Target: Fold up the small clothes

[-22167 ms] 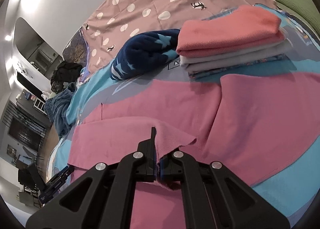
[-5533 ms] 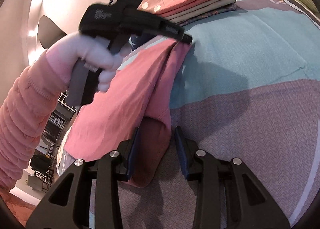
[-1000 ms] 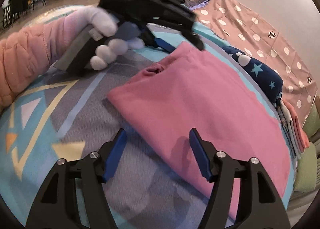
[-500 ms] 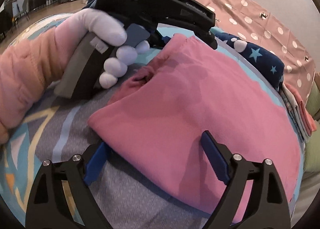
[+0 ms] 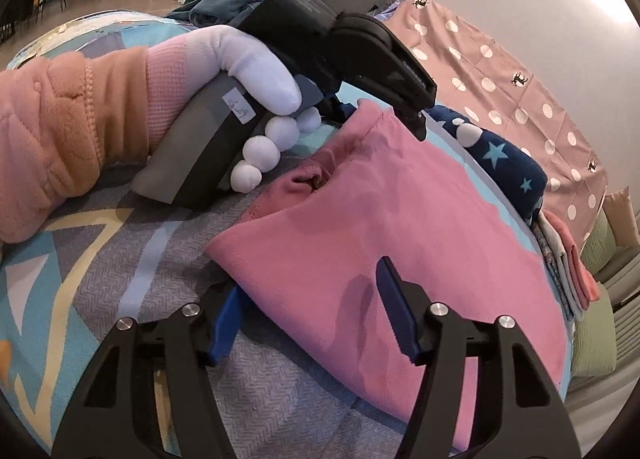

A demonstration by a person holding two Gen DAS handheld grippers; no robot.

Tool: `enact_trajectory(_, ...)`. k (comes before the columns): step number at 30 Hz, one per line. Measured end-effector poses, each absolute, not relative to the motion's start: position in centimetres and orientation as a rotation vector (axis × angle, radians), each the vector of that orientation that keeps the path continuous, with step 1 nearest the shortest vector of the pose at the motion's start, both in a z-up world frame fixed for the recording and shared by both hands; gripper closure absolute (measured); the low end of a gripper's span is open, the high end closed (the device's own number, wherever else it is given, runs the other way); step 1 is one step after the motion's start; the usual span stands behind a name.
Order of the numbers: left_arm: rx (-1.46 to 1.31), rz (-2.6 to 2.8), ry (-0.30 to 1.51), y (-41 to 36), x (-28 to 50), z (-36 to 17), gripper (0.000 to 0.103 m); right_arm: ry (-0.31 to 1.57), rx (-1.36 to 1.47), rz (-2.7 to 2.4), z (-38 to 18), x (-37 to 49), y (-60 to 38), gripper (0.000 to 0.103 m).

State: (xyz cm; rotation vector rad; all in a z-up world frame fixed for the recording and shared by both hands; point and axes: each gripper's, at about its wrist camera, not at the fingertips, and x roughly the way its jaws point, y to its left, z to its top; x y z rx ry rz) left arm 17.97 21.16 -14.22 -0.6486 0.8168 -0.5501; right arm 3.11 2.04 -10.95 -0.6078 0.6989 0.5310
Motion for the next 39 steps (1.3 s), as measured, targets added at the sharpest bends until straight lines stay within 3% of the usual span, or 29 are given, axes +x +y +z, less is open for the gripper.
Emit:
enact_trajectory(20,-0.637,-0.546,0.819,21.2,18.2,-14.4,0.051,0.690,-0.587,0.494,-11.0,3.7,3.1,0.045)
enact_trajectory(21,-0.641,-0.544,0.819,21.3,18.2,-14.5,0.054,0.692,-0.582,0.501,-10.9,3.6,3.0,0.048)
enact_trajectory(22,-0.645,-0.541,0.822,21.3,18.2,-14.5,0.058,0.695,-0.578,0.507,-10.9,3.6,3.0,0.060)
enact_trajectory(23,-0.657,-0.546,0.832,21.3,18.3,-14.6,0.072,0.699,-0.578,0.503,-10.7,3.4,2.7,0.072)
enact_trajectory(24,-0.672,-0.555,0.845,21.4,18.3,-14.8,0.084,0.700,-0.581,0.500,-10.6,3.1,2.4,0.074)
enact_trajectory(25,-0.689,-0.561,0.860,21.5,18.4,-15.0,0.087,0.703,-0.586,0.502,-10.7,2.7,2.1,0.075)
enact_trajectory(27,-0.713,-0.571,0.864,21.7,18.5,-15.2,0.087,0.708,-0.592,0.492,-10.9,2.4,1.6,0.074)
enact_trajectory(30,-0.705,-0.580,0.885,21.3,19.1,-15.3,0.085,0.709,-0.620,0.457,-11.2,3.0,2.3,0.064)
enact_trajectory(36,-0.686,-0.550,0.913,20.4,20.3,-15.3,0.089,0.672,-0.655,0.442,-11.7,4.2,3.8,0.066)
enact_trajectory(38,-0.700,-0.554,0.910,20.7,20.3,-15.4,0.091,0.679,-0.619,0.454,-11.3,4.4,3.1,0.095)
enact_trajectory(39,-0.698,-0.547,0.910,20.7,20.2,-15.3,0.092,0.683,-0.580,0.463,-10.9,4.6,2.5,0.096)
